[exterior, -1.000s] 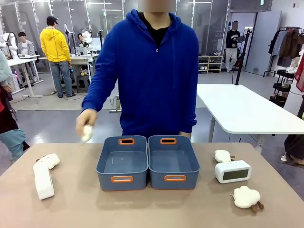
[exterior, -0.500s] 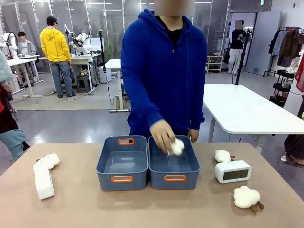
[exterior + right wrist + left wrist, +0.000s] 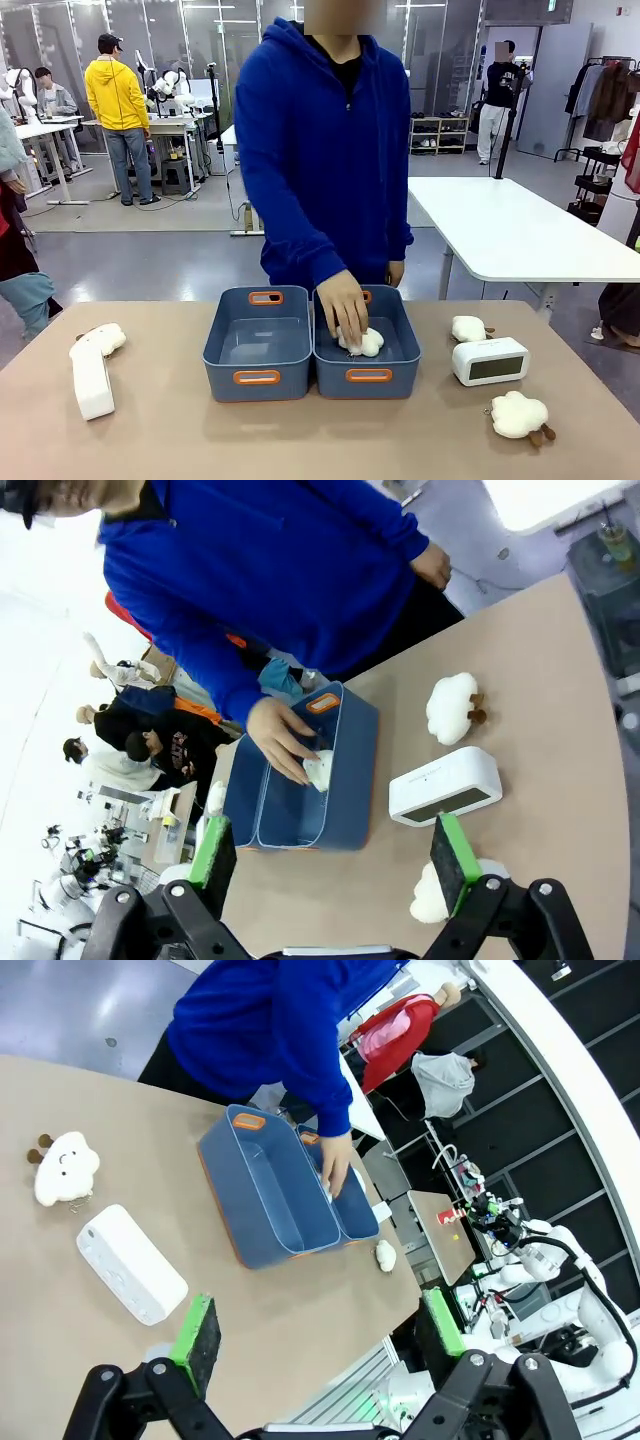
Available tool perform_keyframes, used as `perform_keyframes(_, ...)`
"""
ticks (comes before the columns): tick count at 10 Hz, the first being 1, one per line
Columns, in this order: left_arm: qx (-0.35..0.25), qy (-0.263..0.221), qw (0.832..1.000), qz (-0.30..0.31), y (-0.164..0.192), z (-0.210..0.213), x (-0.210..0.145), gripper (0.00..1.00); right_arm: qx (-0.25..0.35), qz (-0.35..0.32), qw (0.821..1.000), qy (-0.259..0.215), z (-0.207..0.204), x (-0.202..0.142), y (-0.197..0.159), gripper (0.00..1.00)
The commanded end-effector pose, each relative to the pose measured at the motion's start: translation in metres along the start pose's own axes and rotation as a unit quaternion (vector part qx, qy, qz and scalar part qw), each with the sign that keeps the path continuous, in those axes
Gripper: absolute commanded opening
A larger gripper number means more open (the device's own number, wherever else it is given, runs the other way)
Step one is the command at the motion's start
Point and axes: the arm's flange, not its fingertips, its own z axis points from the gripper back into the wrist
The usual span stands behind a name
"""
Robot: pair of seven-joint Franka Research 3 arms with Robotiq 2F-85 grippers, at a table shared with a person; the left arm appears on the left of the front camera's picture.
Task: Sort the digital clocks into the basket.
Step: Pick up the Digital clock from the table and place it into the empty Plastic storage basket.
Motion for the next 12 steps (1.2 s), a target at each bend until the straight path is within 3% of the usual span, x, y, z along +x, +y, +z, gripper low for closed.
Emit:
perform_keyframes(1, -0.010, -0.005, 1.000, 0.003, -0.001, 0.000, 0.001, 1.00, -0.076, 0.262, 0.962, 0.011, -0.028, 0.024, 0.021, 1.00)
perform_keyframes(2, -0.010, -0.005, 1.000, 0.003, -0.001, 0.000, 0.001, 1.00, -0.073, 0.392, 0.916, 0.033, -0.057, 0.033, 0.037, 1.00)
perform_keyframes(3, -0.010, -0.005, 1.000, 0.003, -0.001, 0.000, 0.001, 1.00, -0.059, 0.462, 0.882, 0.066, -0.086, 0.042, 0.049, 1.00)
perform_keyframes(4, -0.010, -0.005, 1.000, 0.003, -0.001, 0.000, 0.001, 1.00, -0.039, 0.505, 0.856, 0.109, -0.108, 0.048, 0.058, 1.00)
perform_keyframes(5, -0.010, -0.005, 1.000, 0.003, -0.001, 0.000, 0.001, 1.00, -0.034, 0.554, 0.816, 0.161, -0.135, 0.054, 0.062, 1.00)
perform_keyframes(6, -0.010, -0.005, 1.000, 0.003, -0.001, 0.000, 0.001, 1.00, -0.043, 0.608, 0.773, 0.177, -0.158, 0.056, 0.065, 1.00)
perform_keyframes(9, -0.010, -0.005, 1.000, 0.003, -0.001, 0.000, 0.001, 1.00, -0.032, 0.659, 0.678, 0.325, -0.206, 0.039, 0.073, 1.00)
perform_keyframes(11, -0.010, -0.005, 1.000, 0.003, -0.001, 0.000, 0.001, 1.00, -0.022, 0.669, 0.628, 0.398, -0.234, 0.020, 0.066, 1.00)
perform_keyframes(12, -0.010, -0.005, 1.000, 0.003, -0.001, 0.000, 0.001, 1.00, -0.014, 0.668, 0.612, 0.422, -0.246, 0.006, 0.060, 1.00)
